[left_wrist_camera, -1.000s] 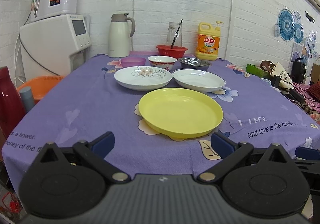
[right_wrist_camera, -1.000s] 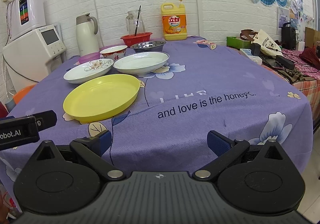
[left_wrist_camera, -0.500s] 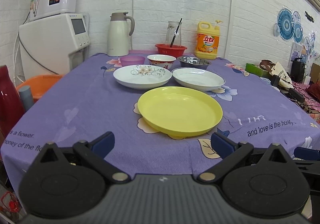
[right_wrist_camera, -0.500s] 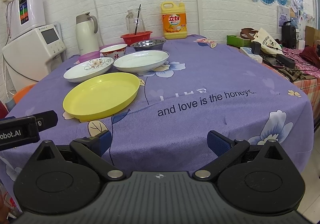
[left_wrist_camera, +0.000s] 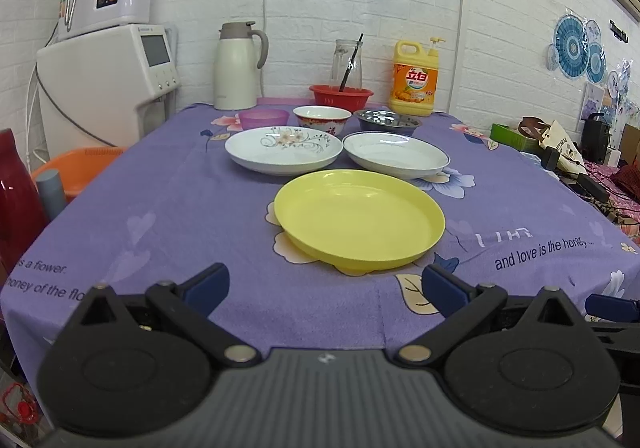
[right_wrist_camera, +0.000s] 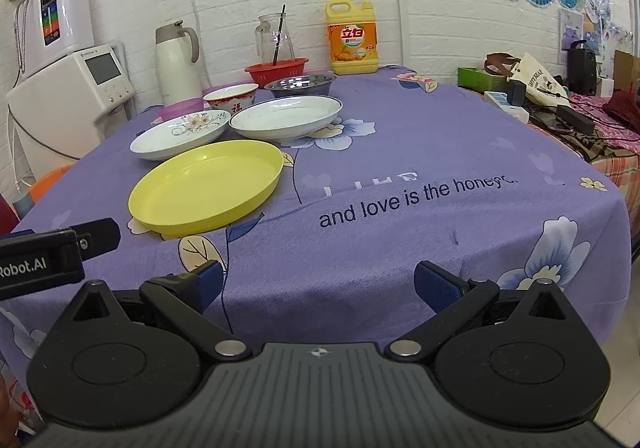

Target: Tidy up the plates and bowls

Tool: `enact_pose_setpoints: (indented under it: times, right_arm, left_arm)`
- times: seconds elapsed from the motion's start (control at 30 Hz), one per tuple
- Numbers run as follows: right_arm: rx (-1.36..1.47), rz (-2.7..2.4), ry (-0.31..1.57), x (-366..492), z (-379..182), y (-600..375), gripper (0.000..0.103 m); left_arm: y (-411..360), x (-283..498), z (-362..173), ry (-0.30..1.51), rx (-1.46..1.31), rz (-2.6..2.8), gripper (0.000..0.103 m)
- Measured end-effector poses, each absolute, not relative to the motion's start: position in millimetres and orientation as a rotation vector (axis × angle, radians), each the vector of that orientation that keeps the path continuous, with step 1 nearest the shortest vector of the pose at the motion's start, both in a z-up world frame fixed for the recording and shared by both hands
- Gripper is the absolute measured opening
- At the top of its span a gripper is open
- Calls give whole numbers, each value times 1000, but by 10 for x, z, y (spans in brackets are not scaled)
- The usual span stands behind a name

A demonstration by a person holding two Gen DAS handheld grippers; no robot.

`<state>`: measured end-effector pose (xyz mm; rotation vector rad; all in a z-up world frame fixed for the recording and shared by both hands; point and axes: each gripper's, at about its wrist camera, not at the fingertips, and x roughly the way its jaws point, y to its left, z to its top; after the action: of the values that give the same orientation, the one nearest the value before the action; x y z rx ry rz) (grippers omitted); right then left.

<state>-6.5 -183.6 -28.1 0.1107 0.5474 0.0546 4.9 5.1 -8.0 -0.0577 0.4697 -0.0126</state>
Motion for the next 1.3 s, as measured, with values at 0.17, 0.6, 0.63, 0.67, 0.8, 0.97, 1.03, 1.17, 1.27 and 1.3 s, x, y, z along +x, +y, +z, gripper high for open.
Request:
enact_pose_setpoints:
  times: [0.17, 0.6, 0.63, 0.67, 0.8, 0.97, 1.03, 1.17, 1.27, 1.3]
  right_arm:
    - [112, 58, 550, -58, -287, -1842, 103]
    - [114, 61, 556, -54, -303, -1842, 103]
    - [114, 60, 557, -51, -305, -1841, 103]
    - [113, 61, 558, -50, -308, -1841, 103]
    - [111, 64, 560, -51, -317, -1826, 103]
    - [109, 64, 560, -54, -318, -1825, 103]
    - [110, 65, 562, -53, -321, -1821, 103]
    - [109, 68, 566, -49, -320, -1813, 103]
    - [109, 68, 565, -51, -320, -1815, 103]
    - [109, 67, 564, -53, -320, -1815, 103]
  left_arm:
    - [41, 47, -87, 474, -56, -15, 102]
    - [33, 57, -91, 479, -51, -16, 102]
    - [36, 59, -91, 480, -52, -17, 102]
    - [39, 58, -91, 481, -53, -18, 102]
    - [45, 63, -95, 481, -56, -18, 102]
    - [52, 66, -99, 485, -60, -19, 102]
    - [46, 66, -102, 486, -59, -20, 102]
    - [41, 68, -110, 488, -59, -22, 102]
    - [40, 68, -108, 489, -59, -21, 102]
    - [40, 68, -109, 488, -60, -21, 102]
